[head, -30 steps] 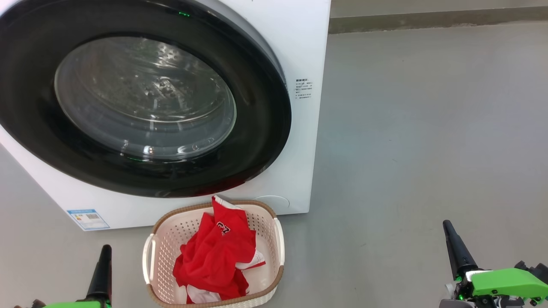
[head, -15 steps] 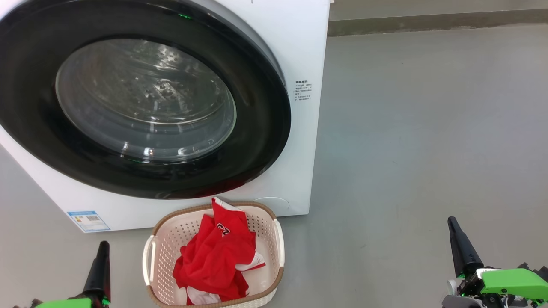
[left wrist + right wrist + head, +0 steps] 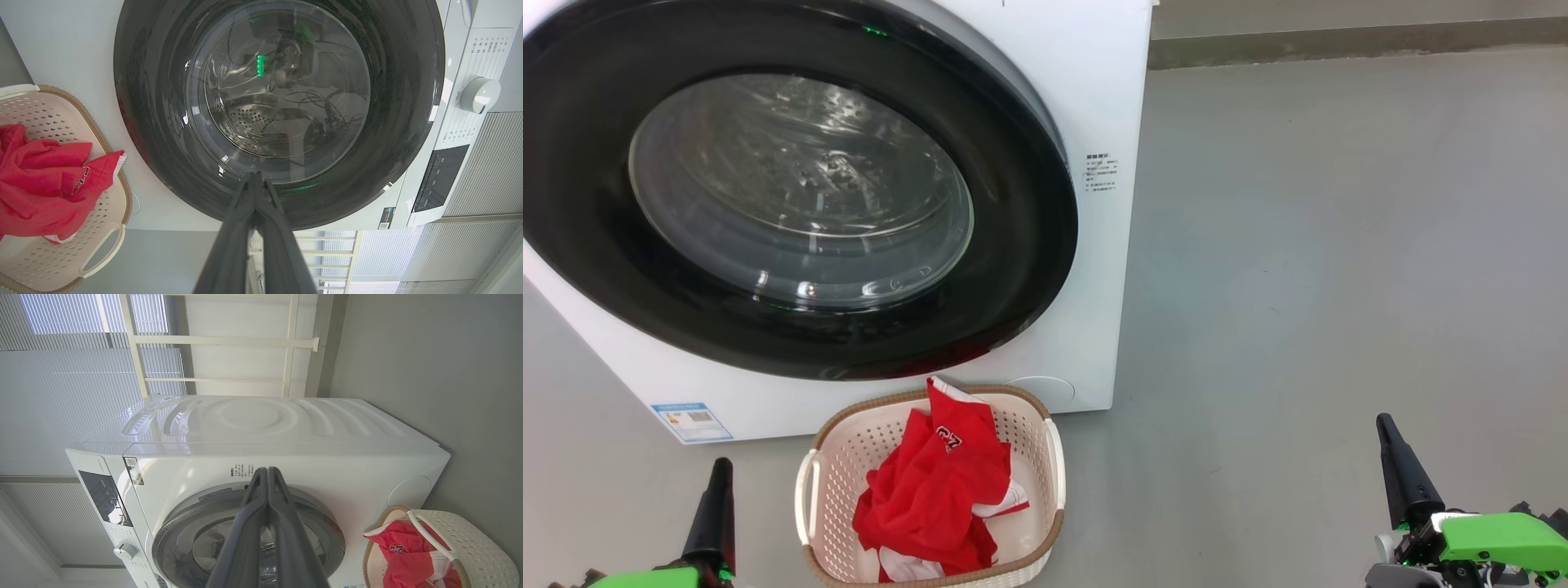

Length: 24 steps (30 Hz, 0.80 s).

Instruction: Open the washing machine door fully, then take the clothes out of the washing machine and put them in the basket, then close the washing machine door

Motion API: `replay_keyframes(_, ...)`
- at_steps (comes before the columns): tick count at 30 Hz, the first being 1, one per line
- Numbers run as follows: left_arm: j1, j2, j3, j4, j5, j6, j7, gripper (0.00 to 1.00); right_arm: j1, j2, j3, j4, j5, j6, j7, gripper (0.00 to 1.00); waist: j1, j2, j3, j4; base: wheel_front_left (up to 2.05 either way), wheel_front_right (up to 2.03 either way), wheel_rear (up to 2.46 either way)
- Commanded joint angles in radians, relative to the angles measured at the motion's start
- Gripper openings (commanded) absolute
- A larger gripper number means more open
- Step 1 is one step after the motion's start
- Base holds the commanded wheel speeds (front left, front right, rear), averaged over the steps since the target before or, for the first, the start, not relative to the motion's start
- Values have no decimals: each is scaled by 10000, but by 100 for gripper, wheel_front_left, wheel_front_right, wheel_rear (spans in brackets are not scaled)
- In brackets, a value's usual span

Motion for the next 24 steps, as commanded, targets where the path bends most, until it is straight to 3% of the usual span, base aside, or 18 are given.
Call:
replay_keyframes(1,-377,128,357,-226,-33,-33,71,0,-266,-32,233,-303,36,-11,84,0,0,0,0,0,0,0,0)
replay_keyframes(24,-381,102,395,-225,-1,-33,101,0,-265,-32,236,-303,39,-11,81,0,0,0,0,0,0,0,0)
